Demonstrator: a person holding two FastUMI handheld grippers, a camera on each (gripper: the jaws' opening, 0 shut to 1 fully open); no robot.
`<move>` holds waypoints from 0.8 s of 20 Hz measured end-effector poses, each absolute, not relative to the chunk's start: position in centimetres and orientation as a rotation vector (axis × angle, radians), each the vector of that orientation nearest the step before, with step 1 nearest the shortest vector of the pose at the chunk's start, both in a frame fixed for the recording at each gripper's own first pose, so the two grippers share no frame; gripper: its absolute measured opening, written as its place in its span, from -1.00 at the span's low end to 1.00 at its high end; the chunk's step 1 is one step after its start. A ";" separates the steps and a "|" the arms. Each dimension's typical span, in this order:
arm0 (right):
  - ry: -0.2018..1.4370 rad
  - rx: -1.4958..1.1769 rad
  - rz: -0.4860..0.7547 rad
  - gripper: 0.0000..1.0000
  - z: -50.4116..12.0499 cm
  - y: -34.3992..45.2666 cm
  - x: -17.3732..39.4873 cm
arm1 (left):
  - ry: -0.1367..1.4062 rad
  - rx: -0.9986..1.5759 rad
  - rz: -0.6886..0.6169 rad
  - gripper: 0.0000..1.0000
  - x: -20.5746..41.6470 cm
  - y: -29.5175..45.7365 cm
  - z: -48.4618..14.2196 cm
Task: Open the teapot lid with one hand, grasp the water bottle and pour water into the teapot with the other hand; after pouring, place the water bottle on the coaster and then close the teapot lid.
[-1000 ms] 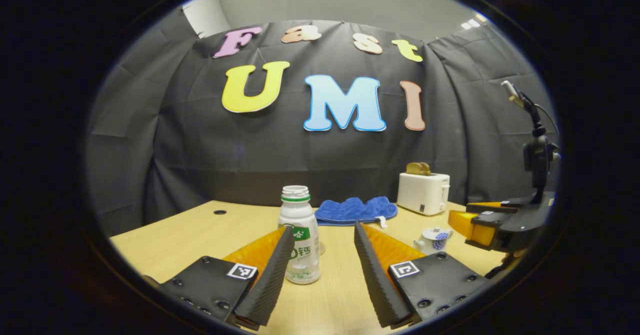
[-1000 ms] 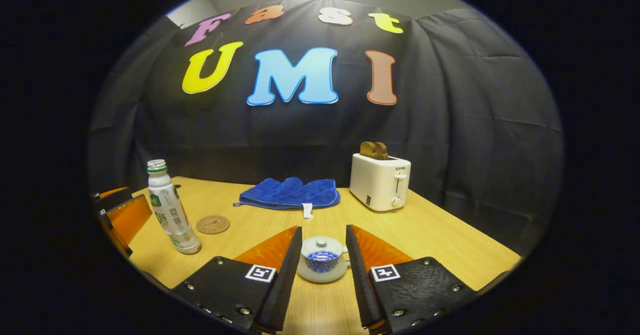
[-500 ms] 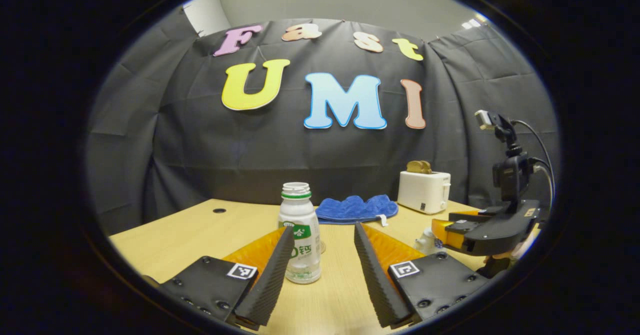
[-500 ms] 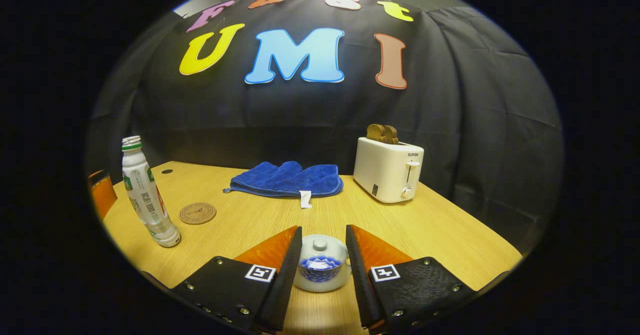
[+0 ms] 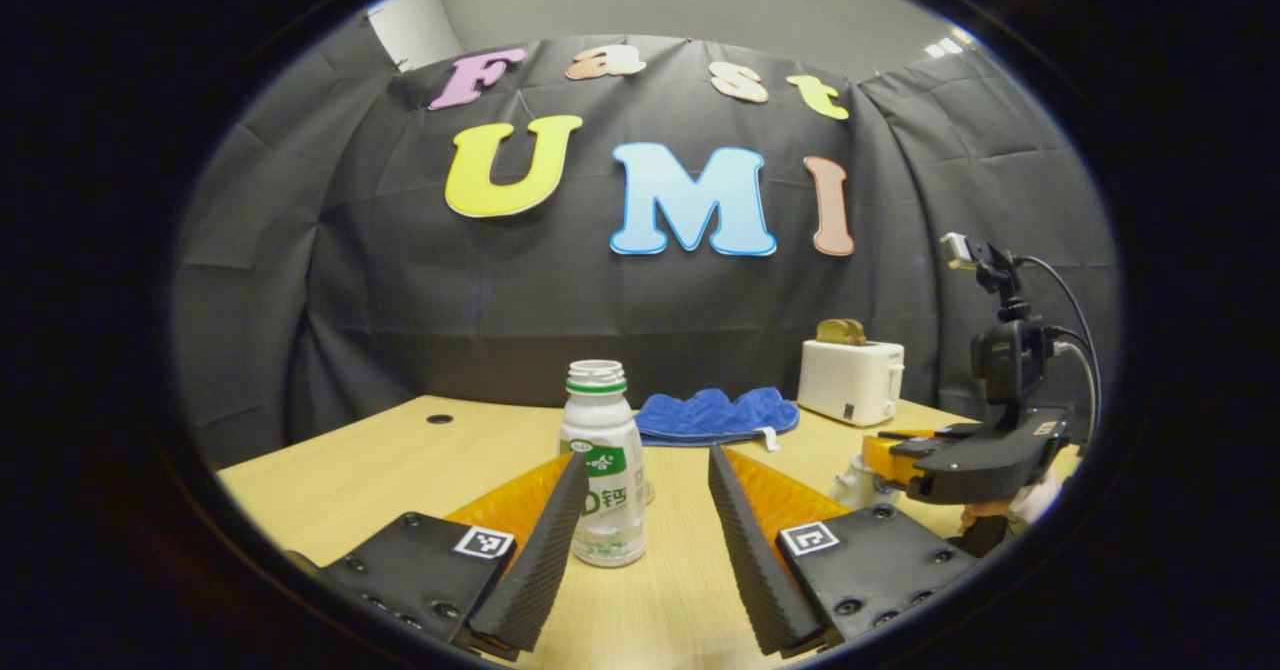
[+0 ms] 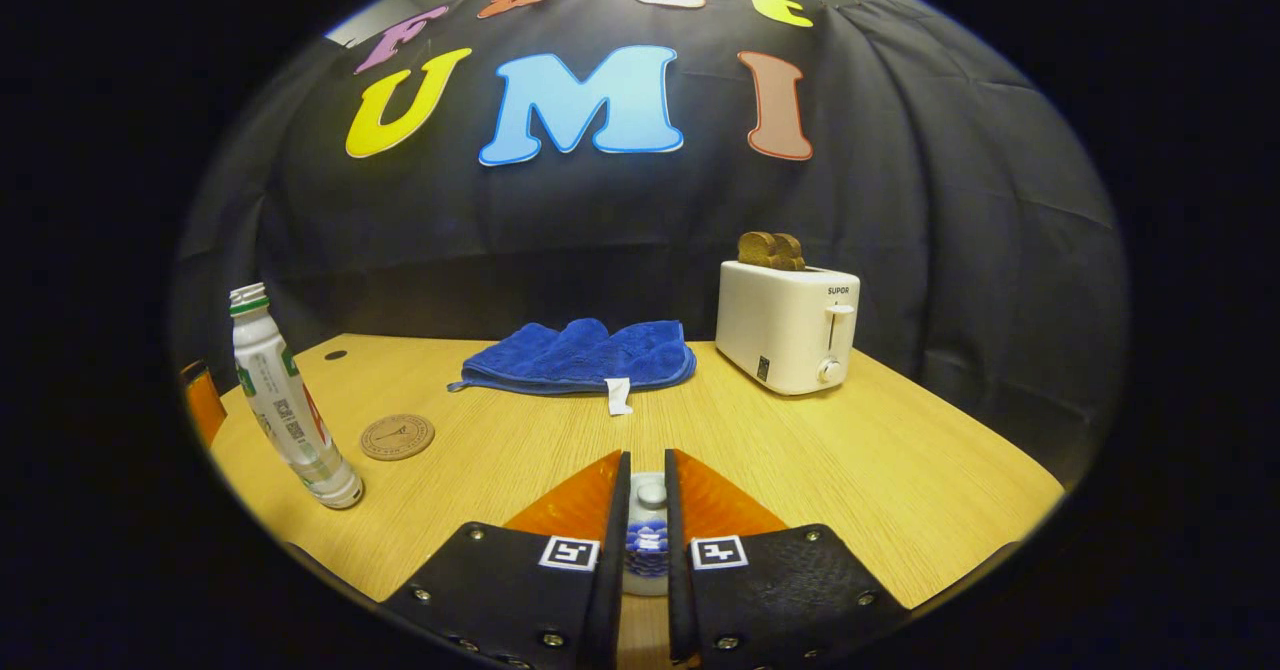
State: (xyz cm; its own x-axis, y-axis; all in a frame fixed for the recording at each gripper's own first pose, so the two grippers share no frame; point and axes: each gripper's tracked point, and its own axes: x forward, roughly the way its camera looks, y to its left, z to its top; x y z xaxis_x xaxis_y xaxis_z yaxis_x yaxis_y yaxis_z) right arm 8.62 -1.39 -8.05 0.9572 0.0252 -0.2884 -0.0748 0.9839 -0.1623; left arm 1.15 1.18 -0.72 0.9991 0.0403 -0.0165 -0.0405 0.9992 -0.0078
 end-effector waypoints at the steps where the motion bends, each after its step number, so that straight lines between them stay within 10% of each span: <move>1: 0.291 -0.181 0.050 -0.60 -8.1 -1.4 8.7 | 0.014 -0.011 0.043 0.53 1.2 1.4 -0.7; 3: 0.287 -0.174 0.039 -0.86 -8.0 -1.6 8.5 | 0.016 -0.012 0.048 0.53 1.3 1.7 -0.9; 16: 0.211 -0.087 0.093 -0.86 -6.9 -1.5 8.6 | 0.037 0.005 0.040 1.00 4.0 2.6 -2.6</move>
